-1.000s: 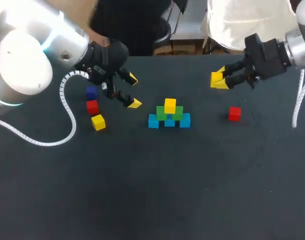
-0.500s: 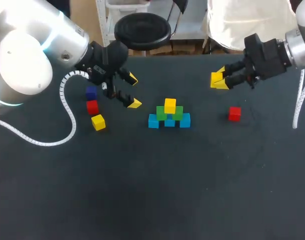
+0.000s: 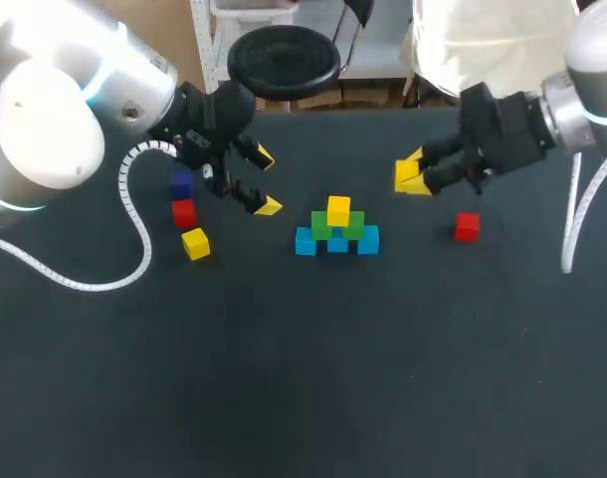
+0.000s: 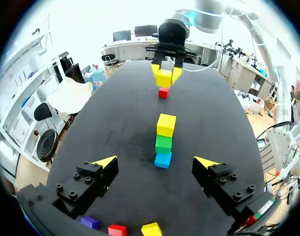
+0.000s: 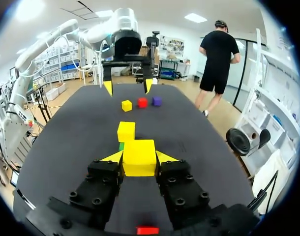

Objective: Place the blue cubes, place green cubes on the blue cubes, place the yellow cubes on the green cubes, then place the red cubes on the yellow cubes, and place purple cube on the red cubes.

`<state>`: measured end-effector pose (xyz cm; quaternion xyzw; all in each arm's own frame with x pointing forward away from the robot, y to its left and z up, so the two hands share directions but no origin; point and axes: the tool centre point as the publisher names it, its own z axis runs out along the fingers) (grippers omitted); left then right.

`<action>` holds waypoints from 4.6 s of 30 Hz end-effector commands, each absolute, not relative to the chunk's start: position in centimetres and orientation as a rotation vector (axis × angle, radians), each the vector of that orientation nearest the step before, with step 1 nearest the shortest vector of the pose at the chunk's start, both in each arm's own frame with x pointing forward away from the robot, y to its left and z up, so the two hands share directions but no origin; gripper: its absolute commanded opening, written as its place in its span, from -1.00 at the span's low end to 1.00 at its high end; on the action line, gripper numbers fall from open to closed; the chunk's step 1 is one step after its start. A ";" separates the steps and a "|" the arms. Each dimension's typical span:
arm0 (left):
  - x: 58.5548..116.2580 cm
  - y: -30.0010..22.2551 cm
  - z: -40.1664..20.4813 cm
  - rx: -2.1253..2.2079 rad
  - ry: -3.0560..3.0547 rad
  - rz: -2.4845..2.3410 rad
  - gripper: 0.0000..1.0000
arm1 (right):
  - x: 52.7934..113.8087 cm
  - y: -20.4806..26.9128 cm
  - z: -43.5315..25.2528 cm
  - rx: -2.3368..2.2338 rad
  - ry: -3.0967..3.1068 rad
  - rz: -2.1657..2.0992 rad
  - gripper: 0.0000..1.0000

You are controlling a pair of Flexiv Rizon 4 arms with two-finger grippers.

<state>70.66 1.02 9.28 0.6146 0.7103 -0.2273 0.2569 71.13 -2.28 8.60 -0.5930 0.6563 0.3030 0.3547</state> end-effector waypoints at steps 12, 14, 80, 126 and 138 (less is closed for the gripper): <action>70.6 1.2 9.2 1.666 1.919 -0.619 1.00 | 69.3 -0.8 7.7 -1.512 1.704 0.811 -1.00; 70.6 1.2 9.2 1.666 1.919 -0.619 1.00 | 69.3 -0.8 7.7 -1.512 1.704 0.811 -1.00; 70.6 1.2 9.2 1.666 1.919 -0.619 1.00 | 69.1 3.2 4.9 -1.557 1.721 0.843 -1.00; 70.6 1.2 9.2 1.666 1.919 -0.619 1.00 | 70.4 3.4 4.6 -1.587 1.730 0.859 -1.00; 70.6 1.2 9.2 1.666 1.919 -0.619 1.00 | 70.0 3.4 4.2 -1.561 1.735 0.866 -1.00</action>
